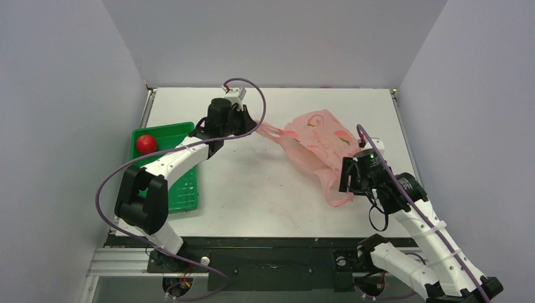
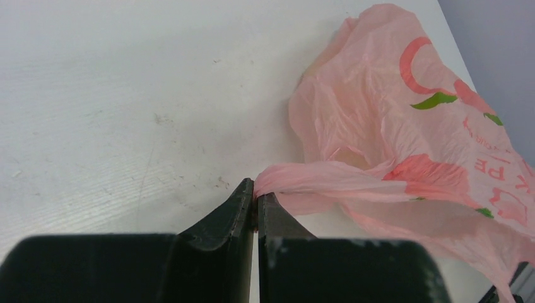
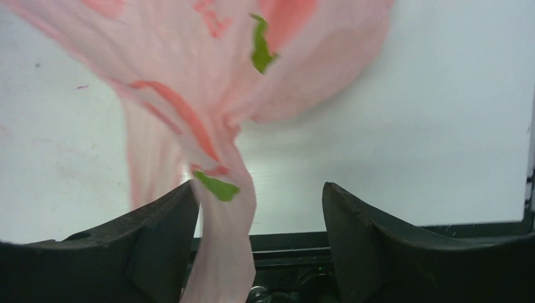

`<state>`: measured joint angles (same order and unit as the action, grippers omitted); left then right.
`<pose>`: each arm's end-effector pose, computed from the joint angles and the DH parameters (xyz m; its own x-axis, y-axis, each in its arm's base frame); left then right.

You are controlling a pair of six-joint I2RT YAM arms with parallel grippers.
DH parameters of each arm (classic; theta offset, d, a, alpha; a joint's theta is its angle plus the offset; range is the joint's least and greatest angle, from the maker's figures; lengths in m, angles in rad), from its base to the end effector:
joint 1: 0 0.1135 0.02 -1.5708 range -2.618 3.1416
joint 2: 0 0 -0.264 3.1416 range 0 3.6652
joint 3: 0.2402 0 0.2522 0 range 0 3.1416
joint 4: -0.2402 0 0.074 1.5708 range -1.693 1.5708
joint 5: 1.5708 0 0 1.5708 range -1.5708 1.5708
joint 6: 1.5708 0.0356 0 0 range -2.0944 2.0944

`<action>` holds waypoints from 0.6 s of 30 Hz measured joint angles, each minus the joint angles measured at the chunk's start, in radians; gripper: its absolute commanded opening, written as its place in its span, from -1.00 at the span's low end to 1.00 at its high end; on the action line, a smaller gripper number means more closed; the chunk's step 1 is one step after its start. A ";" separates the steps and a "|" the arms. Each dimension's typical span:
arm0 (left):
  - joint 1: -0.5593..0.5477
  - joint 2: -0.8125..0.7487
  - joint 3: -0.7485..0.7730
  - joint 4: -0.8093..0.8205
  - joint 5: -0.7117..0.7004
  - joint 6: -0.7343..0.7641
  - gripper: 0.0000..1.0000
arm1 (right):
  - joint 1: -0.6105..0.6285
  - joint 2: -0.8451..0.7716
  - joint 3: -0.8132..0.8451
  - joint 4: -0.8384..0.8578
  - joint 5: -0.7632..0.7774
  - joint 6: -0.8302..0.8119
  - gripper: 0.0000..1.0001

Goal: Take the fake fruits out of the plastic bag
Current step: Adjust the plastic bag at the center of the board.

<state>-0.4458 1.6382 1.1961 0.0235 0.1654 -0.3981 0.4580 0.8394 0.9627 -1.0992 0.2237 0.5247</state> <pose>0.3444 -0.1711 0.2820 -0.5556 -0.1583 -0.8163 0.3750 0.8285 -0.4159 0.1293 0.0550 0.3096 -0.8030 0.1487 -0.5771 0.0955 0.9880 0.1217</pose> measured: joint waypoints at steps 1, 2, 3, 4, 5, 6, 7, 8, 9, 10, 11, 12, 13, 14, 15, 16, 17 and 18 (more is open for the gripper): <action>-0.004 -0.001 -0.008 0.003 0.008 -0.008 -1.00 | 0.019 0.017 0.026 0.004 -0.002 -0.024 0.42; -0.009 -0.002 -0.014 0.003 0.017 -0.015 -1.00 | 0.038 0.031 0.047 0.006 -0.002 -0.043 0.44; -0.014 -0.002 -0.018 0.003 0.025 -0.021 -1.00 | 0.070 0.053 0.074 0.008 0.008 -0.064 0.46; -0.020 -0.002 -0.020 0.003 0.031 -0.028 -1.00 | 0.108 0.075 0.103 0.011 0.021 -0.084 0.47; -0.025 -0.002 -0.021 0.003 0.035 -0.033 -1.00 | 0.149 0.095 0.126 0.019 0.034 -0.104 0.49; -0.028 -0.002 -0.021 0.003 0.042 -0.038 -1.00 | 0.189 0.119 0.149 0.027 0.054 -0.124 0.50; -0.033 -0.002 -0.021 0.003 0.049 -0.043 -1.00 | 0.234 0.152 0.170 0.044 0.077 -0.151 0.51; -0.037 -0.002 -0.021 0.003 0.054 -0.047 -1.00 | 0.259 0.174 0.182 0.058 0.091 -0.168 0.51; -0.039 -0.002 -0.021 0.003 0.059 -0.052 -0.99 | 0.291 0.198 0.194 0.076 0.113 -0.190 0.51; -0.041 -0.002 -0.021 0.002 0.063 -0.056 -0.97 | 0.314 0.221 0.203 0.096 0.135 -0.209 0.51; -0.043 -0.002 -0.021 0.003 0.066 -0.061 -0.95 | 0.331 0.243 0.209 0.115 0.158 -0.229 0.51; -0.043 -0.002 -0.021 0.002 0.069 -0.065 -0.93 | 0.340 0.266 0.216 0.134 0.182 -0.245 0.51; -0.043 -0.003 -0.022 0.002 0.071 -0.068 -0.91 | 0.345 0.291 0.223 0.151 0.211 -0.259 0.52; -0.044 -0.006 -0.023 0.002 0.072 -0.069 -0.87 | 0.348 0.319 0.232 0.165 0.247 -0.271 0.52; -0.044 -0.010 -0.024 0.000 0.073 -0.071 -0.82 | 0.348 0.344 0.241 0.175 0.280 -0.279 0.52; -0.043 -0.016 -0.025 -0.004 0.074 -0.072 -0.71 | 0.349 0.379 0.254 0.187 0.324 -0.286 0.52; -0.043 -0.022 -0.025 -0.006 0.074 -0.071 -0.66 | 0.349 0.412 0.265 0.198 0.361 -0.291 0.51; -0.043 -0.031 -0.025 -0.012 0.074 -0.070 -0.52 | 0.349 0.450 0.274 0.212 0.409 -0.301 0.51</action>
<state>-0.4892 1.6070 1.1709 0.0116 0.2398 -0.4679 0.8066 1.2896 1.2366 -0.8871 0.6331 0.2241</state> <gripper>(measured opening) 0.122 0.757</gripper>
